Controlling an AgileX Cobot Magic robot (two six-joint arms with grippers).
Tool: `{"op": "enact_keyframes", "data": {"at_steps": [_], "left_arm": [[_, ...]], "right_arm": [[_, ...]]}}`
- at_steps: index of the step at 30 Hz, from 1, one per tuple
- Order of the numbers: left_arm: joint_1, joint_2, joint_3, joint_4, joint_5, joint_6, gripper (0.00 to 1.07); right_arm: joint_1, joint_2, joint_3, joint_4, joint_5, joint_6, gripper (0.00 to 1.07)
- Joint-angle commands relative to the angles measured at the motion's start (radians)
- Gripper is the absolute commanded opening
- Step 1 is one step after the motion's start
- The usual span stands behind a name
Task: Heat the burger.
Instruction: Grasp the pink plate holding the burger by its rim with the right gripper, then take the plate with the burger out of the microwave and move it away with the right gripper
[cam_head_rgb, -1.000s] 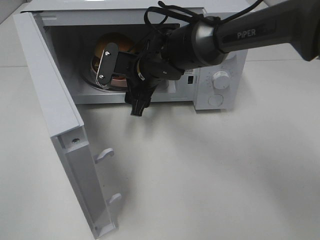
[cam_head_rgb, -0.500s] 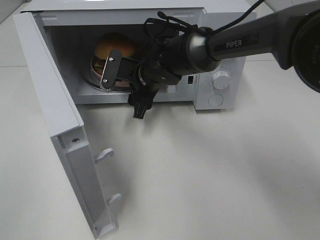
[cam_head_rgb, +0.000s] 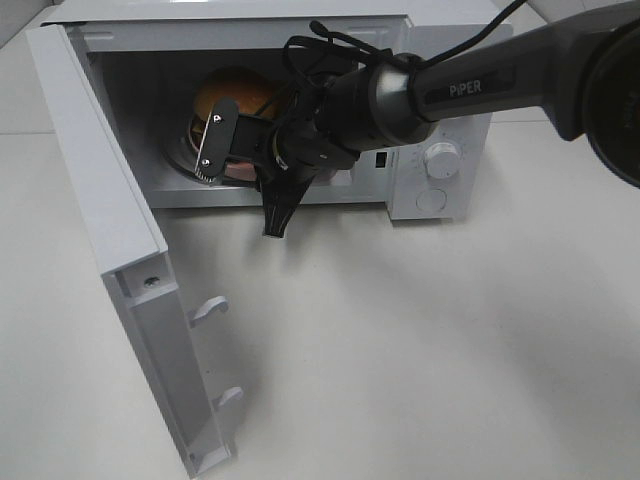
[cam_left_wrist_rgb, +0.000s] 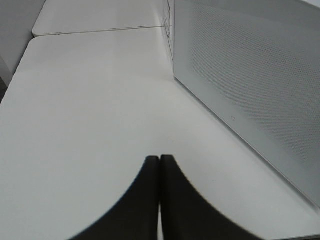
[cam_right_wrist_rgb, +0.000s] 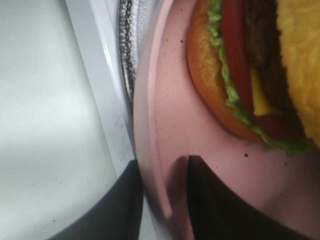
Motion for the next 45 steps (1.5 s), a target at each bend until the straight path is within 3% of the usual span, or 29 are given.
{"op": "enact_keyframes", "data": {"at_steps": [1, 4, 28, 45], "left_arm": [[0.001, -0.01, 0.001, -0.003, -0.012, 0.004, 0.0], [0.001, -0.01, 0.001, -0.003, -0.012, 0.004, 0.0], [0.001, -0.01, 0.001, -0.003, -0.012, 0.004, 0.0], [0.001, -0.01, 0.001, -0.002, -0.012, 0.004, 0.0]], "right_arm": [[-0.007, 0.008, -0.002, 0.003, 0.035, 0.009, 0.14], [-0.007, 0.007, -0.002, 0.003, 0.059, 0.01, 0.0], [-0.004, -0.076, 0.019, 0.006, 0.092, -0.058, 0.0], [-0.004, -0.241, 0.231, 0.038, 0.017, -0.253, 0.0]]}}
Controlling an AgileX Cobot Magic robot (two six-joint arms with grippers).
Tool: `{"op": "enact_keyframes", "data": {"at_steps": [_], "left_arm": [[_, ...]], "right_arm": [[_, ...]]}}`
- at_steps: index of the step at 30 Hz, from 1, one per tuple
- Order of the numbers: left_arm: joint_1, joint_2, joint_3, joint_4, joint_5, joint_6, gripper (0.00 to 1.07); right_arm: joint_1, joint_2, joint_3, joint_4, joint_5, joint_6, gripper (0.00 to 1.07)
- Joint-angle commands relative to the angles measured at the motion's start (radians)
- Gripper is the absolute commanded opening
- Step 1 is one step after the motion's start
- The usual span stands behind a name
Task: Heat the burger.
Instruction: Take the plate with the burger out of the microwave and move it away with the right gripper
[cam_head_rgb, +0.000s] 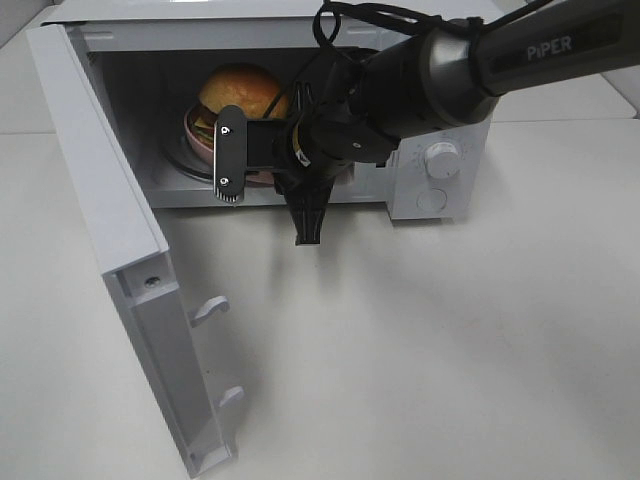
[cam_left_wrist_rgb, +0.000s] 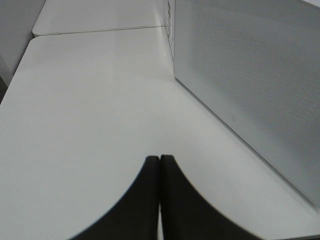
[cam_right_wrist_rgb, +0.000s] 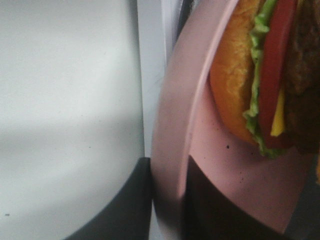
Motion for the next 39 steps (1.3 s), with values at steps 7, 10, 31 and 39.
{"op": "enact_keyframes", "data": {"at_steps": [7, 10, 31, 39], "left_arm": [[0.001, -0.01, 0.001, -0.002, -0.012, 0.004, 0.0], [0.001, -0.01, 0.001, -0.002, -0.012, 0.004, 0.0], [0.001, -0.01, 0.001, -0.002, -0.012, 0.004, 0.0], [0.001, -0.01, 0.001, -0.002, -0.012, 0.004, 0.0]], "right_arm": [[-0.015, -0.111, 0.098, -0.003, 0.0, -0.046, 0.0], [-0.015, -0.143, 0.134, -0.003, 0.0, -0.054, 0.0], [-0.015, -0.385, 0.42, -0.014, -0.002, -0.181, 0.0], [-0.015, -0.468, 0.529, -0.014, 0.009, -0.181, 0.0]]}}
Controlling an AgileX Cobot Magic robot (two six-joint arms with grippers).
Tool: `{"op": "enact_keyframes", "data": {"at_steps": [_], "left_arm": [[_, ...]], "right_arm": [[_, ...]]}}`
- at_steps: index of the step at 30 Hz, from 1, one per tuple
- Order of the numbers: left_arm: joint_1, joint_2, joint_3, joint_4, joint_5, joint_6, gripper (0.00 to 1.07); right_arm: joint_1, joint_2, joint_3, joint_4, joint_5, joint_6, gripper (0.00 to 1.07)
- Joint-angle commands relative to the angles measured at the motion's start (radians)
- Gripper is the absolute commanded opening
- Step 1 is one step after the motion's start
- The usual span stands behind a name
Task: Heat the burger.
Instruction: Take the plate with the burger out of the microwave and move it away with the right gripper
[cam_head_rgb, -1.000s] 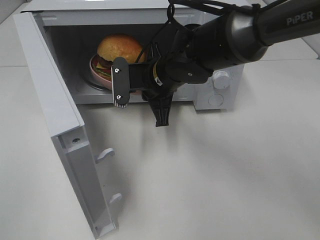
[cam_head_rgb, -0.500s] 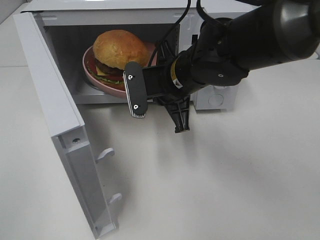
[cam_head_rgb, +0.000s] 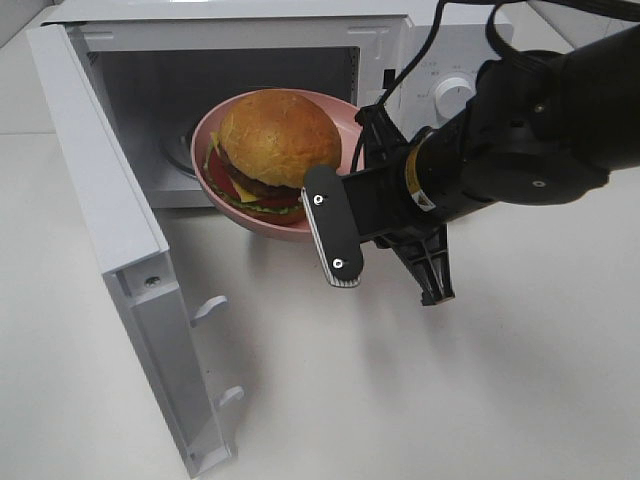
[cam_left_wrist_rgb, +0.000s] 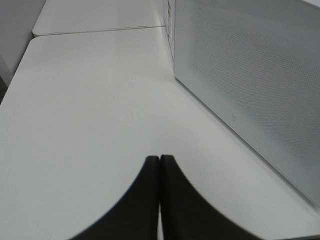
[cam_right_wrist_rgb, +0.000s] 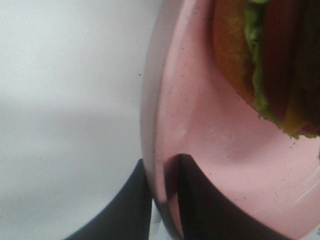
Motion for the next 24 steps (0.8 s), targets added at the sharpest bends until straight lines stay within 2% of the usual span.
{"op": "enact_keyframes", "data": {"at_steps": [1, 24], "left_arm": [[0.001, -0.01, 0.001, -0.002, -0.012, 0.004, 0.0], [0.001, -0.01, 0.001, -0.002, -0.012, 0.004, 0.0]], "right_arm": [[-0.017, -0.044, 0.019, 0.006, 0.023, 0.034, 0.0], [-0.017, -0.349, 0.287, 0.007, 0.197, 0.047, 0.0]]}}
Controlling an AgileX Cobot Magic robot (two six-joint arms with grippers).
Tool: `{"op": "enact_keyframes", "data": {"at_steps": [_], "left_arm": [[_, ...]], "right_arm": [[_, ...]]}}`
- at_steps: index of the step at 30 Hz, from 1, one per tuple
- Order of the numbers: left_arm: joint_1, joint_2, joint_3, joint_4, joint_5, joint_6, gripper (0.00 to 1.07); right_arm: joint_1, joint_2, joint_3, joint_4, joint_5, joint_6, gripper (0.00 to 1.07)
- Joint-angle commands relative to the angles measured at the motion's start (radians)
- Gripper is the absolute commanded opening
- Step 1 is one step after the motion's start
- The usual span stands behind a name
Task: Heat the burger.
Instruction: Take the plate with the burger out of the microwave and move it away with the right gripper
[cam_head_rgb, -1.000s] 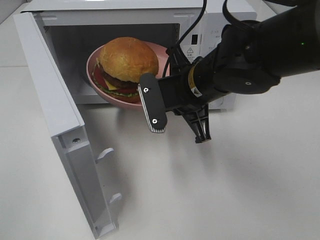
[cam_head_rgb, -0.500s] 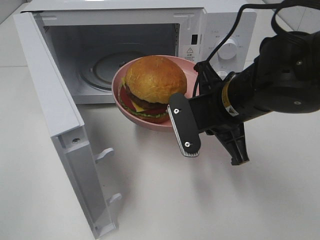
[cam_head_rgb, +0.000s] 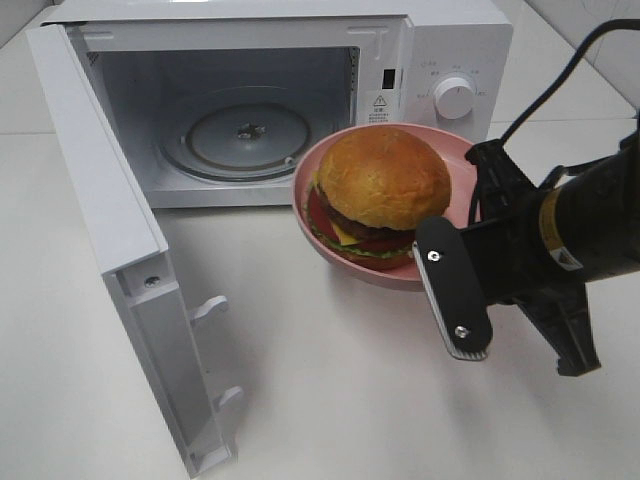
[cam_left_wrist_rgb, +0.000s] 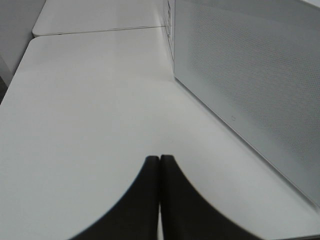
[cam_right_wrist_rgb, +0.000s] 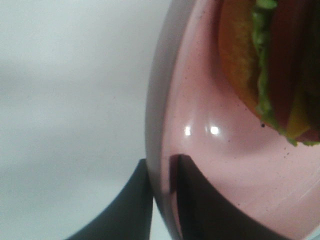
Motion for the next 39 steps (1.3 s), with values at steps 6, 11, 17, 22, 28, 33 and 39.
{"op": "enact_keyframes", "data": {"at_steps": [6, 11, 17, 22, 28, 33, 39], "left_arm": [[0.001, -0.01, 0.001, -0.002, -0.012, 0.004, 0.0], [0.001, -0.01, 0.001, -0.002, -0.012, 0.004, 0.0], [0.001, -0.01, 0.001, -0.002, -0.012, 0.004, 0.0], [0.001, -0.01, 0.001, -0.002, -0.012, 0.004, 0.0], [0.001, -0.01, 0.001, -0.002, -0.012, 0.004, 0.0], [0.001, -0.01, 0.001, -0.002, -0.012, 0.004, 0.0], [0.001, -0.01, 0.001, -0.002, -0.012, 0.004, 0.0]], "right_arm": [[-0.013, -0.161, 0.102, -0.004, 0.046, 0.066, 0.0], [-0.013, -0.247, 0.168, -0.004, 0.083, 0.075, 0.0], [-0.013, -0.305, 0.21, 0.012, 0.191, 0.174, 0.0], [-0.013, -0.305, 0.21, 0.049, 0.24, 0.247, 0.0], [-0.016, -0.302, 0.21, 0.042, 0.229, 0.374, 0.0], [-0.016, -0.268, 0.209, -0.037, 0.236, 0.517, 0.0], [-0.016, -0.187, 0.203, -0.122, 0.236, 0.65, 0.0]]}}
